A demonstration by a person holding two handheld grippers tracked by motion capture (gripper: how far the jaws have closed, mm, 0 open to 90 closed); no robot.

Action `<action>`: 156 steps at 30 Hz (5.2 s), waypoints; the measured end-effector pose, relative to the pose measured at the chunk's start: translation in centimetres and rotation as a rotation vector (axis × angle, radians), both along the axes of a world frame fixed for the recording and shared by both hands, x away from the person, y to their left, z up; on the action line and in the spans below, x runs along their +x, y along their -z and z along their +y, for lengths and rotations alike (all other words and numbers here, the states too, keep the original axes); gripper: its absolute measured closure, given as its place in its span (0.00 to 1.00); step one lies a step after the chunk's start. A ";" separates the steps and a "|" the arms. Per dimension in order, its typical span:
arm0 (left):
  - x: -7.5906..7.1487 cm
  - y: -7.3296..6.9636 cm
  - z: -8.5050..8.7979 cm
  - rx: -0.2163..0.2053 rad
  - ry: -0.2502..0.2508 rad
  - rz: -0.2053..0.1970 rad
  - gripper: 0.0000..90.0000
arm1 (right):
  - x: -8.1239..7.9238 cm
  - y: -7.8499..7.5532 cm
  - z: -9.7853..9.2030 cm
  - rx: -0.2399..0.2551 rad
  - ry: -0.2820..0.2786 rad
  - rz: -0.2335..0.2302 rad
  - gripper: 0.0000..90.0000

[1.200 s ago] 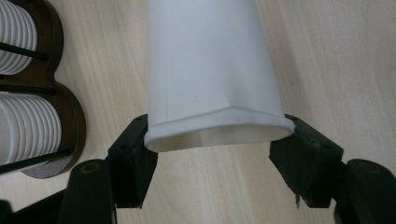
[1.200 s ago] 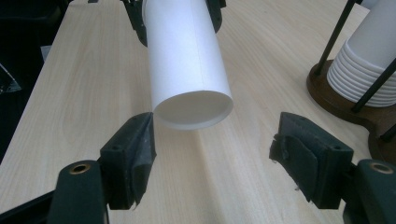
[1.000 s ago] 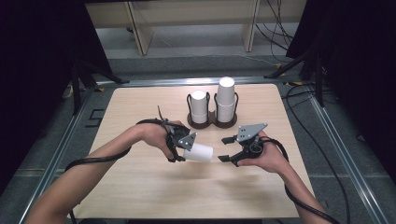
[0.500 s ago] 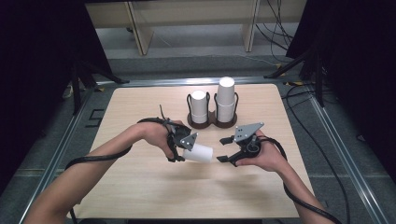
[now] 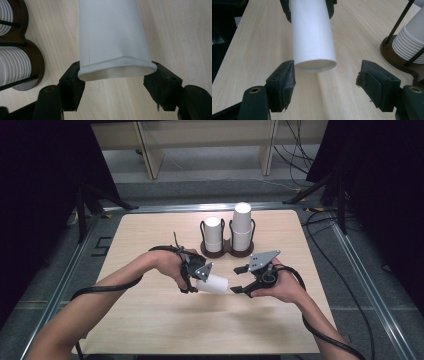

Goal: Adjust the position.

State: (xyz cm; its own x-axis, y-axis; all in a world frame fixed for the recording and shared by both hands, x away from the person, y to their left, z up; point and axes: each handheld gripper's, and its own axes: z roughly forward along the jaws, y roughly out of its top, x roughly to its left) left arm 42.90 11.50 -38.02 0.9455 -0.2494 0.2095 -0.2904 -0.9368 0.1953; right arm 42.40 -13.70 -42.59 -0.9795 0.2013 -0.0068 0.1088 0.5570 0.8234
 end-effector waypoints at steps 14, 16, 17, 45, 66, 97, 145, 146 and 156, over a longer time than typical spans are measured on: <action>-0.1 -0.3 -1.0 0.074 -0.007 -0.005 0.38 | 0.1 -0.5 1.2 -0.040 -0.011 -0.003 0.33; -0.2 -0.3 -1.2 0.069 -0.014 0.003 0.38 | 0.1 -0.6 1.4 -0.047 -0.015 -0.009 0.33; -0.2 -0.3 -1.2 0.068 -0.013 0.003 0.38 | 0.2 -0.6 1.6 -0.044 -0.017 -0.015 0.33; 0.1 -0.2 -2.4 0.107 -0.010 -0.007 0.39 | 0.4 -0.6 4.5 -0.098 -0.066 -0.018 0.32; 0.0 -0.2 -2.3 0.102 -0.003 -0.004 0.39 | 0.4 0.2 6.1 -0.122 -0.086 -0.004 0.32; 0.0 -0.4 -2.4 0.098 0.006 0.012 0.39 | 0.4 1.1 6.5 -0.129 -0.084 -0.017 0.40; -2.1 5.9 6.8 -0.892 -0.554 -0.035 0.14 | -1.4 3.4 -0.2 0.428 0.363 -0.173 0.41; -2.3 6.2 6.8 -0.914 -0.567 -0.024 0.14 | -1.6 3.4 -0.2 0.453 0.391 -0.135 0.41; -3.1 7.8 8.4 -1.038 -0.736 -0.028 0.14 | -1.4 3.7 -0.1 0.499 0.406 -0.129 0.41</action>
State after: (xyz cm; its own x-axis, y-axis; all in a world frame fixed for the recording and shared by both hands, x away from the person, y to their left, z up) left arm 39.75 19.87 -45.87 0.7825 0.6225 0.0130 0.2149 -0.2895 0.9327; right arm 41.00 -13.77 -46.28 -0.8228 0.5638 0.0709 0.1131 0.0403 0.9928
